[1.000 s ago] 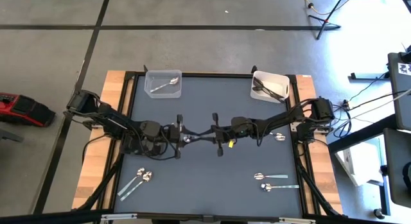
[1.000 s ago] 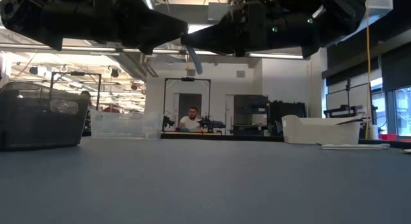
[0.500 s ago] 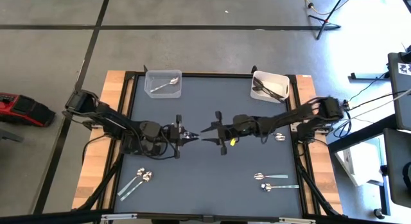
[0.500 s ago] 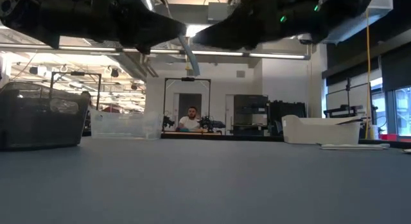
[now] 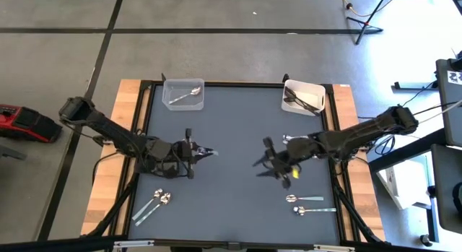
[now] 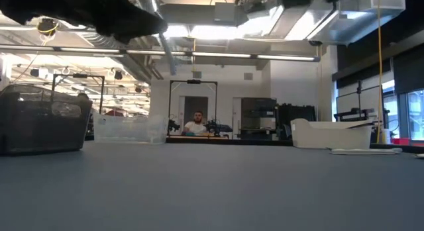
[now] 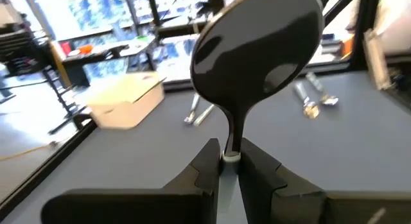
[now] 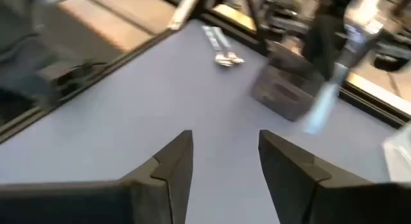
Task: Sort silverware by color (type)
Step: Put the blue spoon into the black bin
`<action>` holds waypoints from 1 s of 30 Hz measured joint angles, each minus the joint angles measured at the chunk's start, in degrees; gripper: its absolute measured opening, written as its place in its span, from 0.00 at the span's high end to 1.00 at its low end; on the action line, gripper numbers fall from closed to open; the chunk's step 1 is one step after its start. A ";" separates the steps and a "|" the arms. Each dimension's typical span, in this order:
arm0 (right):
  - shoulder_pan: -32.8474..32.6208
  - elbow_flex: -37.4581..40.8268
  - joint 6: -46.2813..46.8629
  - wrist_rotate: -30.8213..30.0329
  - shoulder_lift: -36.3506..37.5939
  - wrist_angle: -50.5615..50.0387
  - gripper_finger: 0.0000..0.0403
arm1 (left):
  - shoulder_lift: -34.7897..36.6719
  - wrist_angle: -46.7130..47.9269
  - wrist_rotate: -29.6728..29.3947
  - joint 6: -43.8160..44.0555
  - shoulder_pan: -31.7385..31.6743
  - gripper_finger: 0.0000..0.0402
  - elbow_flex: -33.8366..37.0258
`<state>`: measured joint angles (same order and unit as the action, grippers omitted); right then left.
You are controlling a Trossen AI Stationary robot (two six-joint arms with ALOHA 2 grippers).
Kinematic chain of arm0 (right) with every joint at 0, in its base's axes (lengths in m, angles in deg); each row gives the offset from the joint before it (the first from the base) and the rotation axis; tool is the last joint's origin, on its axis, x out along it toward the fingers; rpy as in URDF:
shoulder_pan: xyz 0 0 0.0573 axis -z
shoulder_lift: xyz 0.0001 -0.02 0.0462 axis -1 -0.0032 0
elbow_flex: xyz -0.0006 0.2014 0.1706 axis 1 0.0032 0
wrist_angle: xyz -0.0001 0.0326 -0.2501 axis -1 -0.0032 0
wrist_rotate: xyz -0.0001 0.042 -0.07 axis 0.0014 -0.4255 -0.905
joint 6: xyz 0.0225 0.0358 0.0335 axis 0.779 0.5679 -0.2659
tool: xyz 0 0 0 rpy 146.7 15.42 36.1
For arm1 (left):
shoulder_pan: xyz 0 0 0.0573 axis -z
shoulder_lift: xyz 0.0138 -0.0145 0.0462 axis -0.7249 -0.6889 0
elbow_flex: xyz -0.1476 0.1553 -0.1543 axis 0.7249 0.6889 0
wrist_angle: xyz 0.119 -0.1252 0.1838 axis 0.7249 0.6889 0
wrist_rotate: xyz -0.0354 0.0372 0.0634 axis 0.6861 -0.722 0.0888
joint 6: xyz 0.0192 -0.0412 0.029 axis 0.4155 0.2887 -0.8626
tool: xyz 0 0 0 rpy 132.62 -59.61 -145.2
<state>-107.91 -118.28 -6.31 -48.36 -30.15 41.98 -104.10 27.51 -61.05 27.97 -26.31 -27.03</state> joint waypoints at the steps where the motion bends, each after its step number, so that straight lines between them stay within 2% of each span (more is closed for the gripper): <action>1: -1.23 0.00 -0.19 -0.38 0.66 -0.84 0.58 | 0.31 1.07 -1.28 0.17 0.31 0.92 0.00; 5: -5.84 0.00 0.02 -6.11 3.19 -5.01 0.58 | 0.93 4.34 -4.61 0.79 0.61 0.92 0.00; 9: -8.85 0.06 1.64 -19.04 4.55 -7.69 0.58 | 0.93 7.05 -5.81 1.17 0.60 0.92 -0.70; 12: -8.91 1.32 3.93 -27.53 4.55 -8.96 0.58 | 0.93 12.93 -5.97 3.10 0.60 0.92 -3.80; 15: -8.01 3.56 4.18 -33.18 4.55 -8.94 0.58 | 0.90 22.38 -6.01 7.37 0.97 0.92 -8.33; 19: -6.26 6.07 7.47 -34.85 6.03 -9.14 0.58 | 0.87 35.87 -6.01 13.26 2.35 0.92 -14.17; 25: -5.88 9.58 11.65 -36.32 10.97 -11.57 0.58 | 0.84 62.78 -5.88 23.63 2.94 0.91 -25.39; 30: -5.88 11.61 13.77 -37.84 16.14 -11.89 0.58 | 0.85 75.44 -2.61 28.16 2.94 0.91 -31.58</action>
<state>-113.78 -106.66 7.45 -86.20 -14.01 30.09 -103.25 102.96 -63.66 56.13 -23.37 -58.61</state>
